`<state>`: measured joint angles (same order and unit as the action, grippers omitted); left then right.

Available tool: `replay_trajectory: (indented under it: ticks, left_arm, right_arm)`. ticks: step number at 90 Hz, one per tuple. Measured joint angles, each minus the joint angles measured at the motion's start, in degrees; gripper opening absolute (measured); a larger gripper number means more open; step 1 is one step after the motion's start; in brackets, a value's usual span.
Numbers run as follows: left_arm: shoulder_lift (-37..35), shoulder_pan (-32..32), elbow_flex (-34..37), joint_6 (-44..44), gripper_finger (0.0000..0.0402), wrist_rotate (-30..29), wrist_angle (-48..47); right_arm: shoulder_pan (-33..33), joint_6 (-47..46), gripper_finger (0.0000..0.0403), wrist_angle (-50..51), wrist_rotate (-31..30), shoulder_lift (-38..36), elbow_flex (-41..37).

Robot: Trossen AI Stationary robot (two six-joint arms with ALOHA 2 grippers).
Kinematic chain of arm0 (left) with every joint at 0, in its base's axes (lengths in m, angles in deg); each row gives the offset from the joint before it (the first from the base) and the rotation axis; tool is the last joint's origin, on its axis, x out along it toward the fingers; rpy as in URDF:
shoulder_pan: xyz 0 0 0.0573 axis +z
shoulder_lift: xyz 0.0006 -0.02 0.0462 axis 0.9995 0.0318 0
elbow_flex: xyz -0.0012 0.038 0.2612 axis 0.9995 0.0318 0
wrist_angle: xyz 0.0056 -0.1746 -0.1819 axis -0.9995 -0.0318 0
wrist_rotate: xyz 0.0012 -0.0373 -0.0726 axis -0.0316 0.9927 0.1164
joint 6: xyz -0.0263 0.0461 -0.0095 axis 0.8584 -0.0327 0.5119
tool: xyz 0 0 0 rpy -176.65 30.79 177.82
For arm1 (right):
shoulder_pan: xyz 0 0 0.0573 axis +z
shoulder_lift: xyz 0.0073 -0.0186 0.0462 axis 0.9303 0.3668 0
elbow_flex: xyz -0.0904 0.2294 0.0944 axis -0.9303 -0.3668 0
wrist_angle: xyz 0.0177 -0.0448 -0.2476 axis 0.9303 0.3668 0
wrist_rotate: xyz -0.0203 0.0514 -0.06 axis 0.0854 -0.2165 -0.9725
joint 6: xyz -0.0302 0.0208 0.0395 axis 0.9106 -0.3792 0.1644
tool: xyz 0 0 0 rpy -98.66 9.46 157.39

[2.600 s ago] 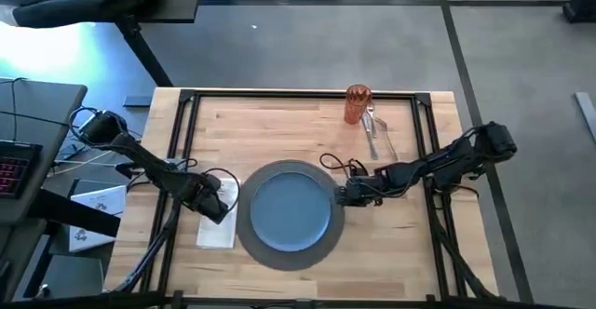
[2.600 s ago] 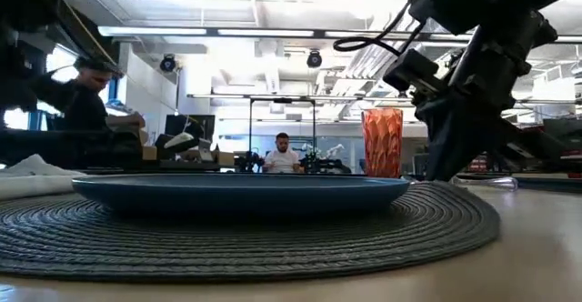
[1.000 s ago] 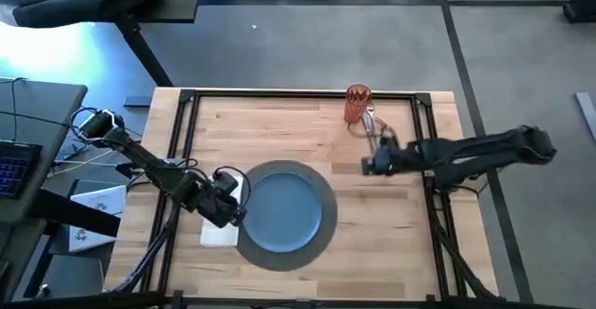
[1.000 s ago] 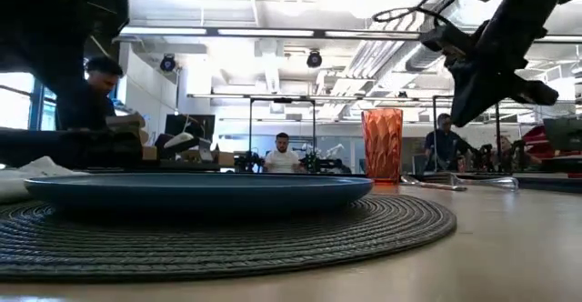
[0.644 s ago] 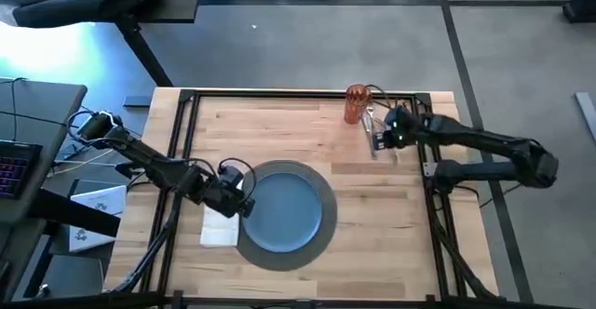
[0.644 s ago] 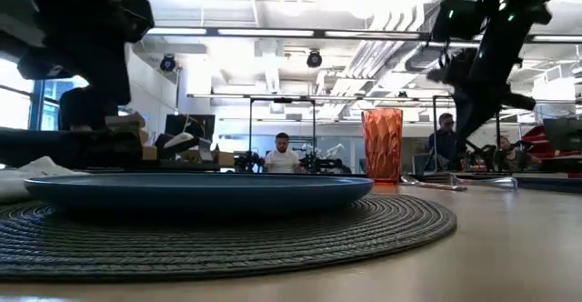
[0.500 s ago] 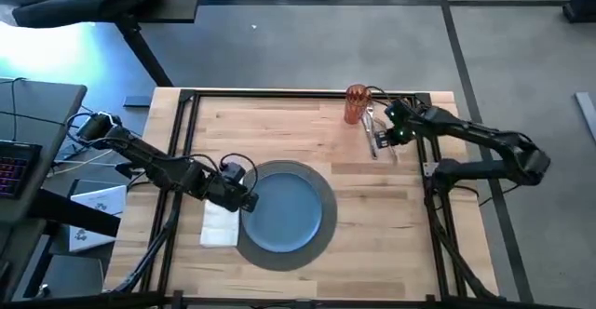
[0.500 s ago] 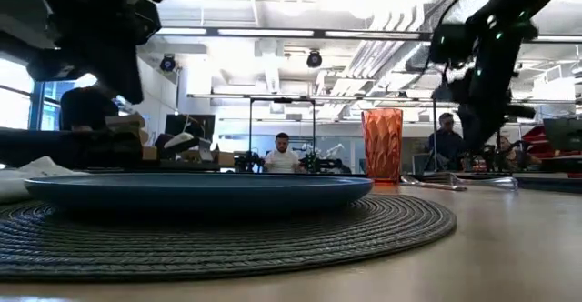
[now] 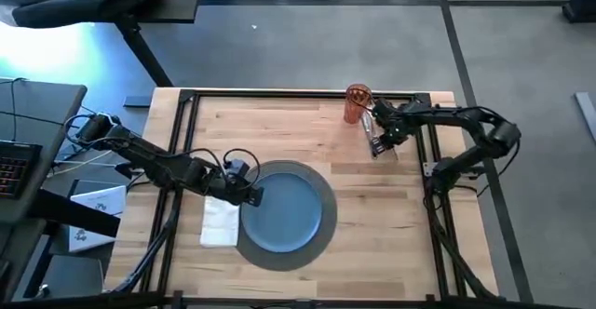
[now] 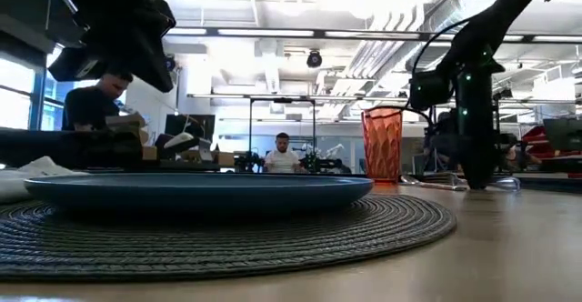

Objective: Set table place
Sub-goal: Put the fork on the white table napkin

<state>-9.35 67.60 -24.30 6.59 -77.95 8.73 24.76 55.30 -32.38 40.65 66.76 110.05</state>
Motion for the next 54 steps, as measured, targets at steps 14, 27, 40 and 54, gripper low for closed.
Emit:
replay_trajectory:
  ticks: [14,27,40,54]
  left_arm:
    - [0.0,-0.1,0.0,-0.1,0.0,2.24,0.38]
    - [0.0,-0.5,0.0,-3.39,0.0,2.13,0.99]
    - [-0.16,-0.54,0.0,-9.42,0.0,3.06,1.04]
    - [-0.43,-0.5,-0.02,-15.43,0.0,4.63,0.99]
  right_arm:
    - [0.3,-3.65,0.0002,7.59,4.59,-4.35,-0.81]
    - [4.89,-11.9,0.0001,16.52,13.94,-14.06,-0.88]
    - [16.23,-26.95,0.0,20.83,17.73,-25.93,-1.05]
    - [25.87,-46.3,0.0,20.64,14.91,-34.7,-0.83]
